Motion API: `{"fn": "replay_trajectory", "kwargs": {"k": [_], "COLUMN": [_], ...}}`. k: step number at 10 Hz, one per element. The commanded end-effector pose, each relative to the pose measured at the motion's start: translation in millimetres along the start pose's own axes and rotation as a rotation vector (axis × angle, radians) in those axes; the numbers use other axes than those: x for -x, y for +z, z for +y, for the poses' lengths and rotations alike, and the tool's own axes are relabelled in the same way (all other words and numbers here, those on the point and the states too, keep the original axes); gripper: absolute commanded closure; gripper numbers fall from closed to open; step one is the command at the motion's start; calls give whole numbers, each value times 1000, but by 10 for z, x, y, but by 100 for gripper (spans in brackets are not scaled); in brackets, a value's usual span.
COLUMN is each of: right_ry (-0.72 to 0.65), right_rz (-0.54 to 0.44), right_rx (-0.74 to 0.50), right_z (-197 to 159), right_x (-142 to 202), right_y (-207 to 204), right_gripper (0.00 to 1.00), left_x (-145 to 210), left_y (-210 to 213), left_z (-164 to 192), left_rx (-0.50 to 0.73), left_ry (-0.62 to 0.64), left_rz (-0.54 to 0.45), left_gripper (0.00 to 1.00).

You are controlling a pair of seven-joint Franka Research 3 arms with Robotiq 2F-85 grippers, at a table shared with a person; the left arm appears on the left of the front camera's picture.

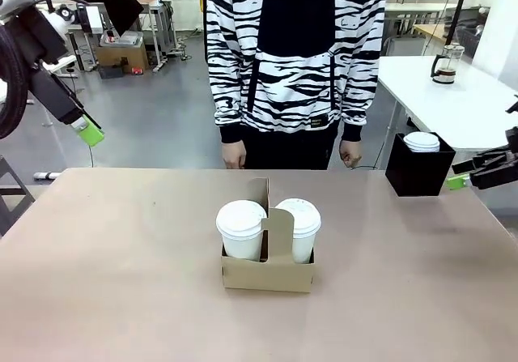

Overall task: Pour a drink into a cup and package it in a carrier.
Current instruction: Insert the held 600 ml Paper Cup into the Cup Carrier.

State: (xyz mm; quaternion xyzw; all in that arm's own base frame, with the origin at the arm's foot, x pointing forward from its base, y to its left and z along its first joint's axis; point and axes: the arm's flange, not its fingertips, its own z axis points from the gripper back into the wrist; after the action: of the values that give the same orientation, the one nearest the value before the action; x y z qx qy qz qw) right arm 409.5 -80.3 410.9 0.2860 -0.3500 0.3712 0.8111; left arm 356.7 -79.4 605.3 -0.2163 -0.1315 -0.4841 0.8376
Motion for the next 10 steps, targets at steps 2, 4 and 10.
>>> {"fn": "replay_trajectory", "kwargs": {"k": [2,4,10], "right_ry": [8,8,8], "right_rz": [-4,-4,-4], "right_rx": [-62,-62,-62], "right_z": [-75,-75,-75], "right_x": [-36,-36,-36], "right_y": [-81,-81,-81], "right_gripper": [0,0,0], "left_x": [-16,-16,-16], "left_y": [25,25,25], "left_z": [-10,-10,-10], "left_rx": [3,3,3], "left_ry": [15,15,15], "left_rz": [-3,-3,-3], "left_gripper": [2,2,2]}}
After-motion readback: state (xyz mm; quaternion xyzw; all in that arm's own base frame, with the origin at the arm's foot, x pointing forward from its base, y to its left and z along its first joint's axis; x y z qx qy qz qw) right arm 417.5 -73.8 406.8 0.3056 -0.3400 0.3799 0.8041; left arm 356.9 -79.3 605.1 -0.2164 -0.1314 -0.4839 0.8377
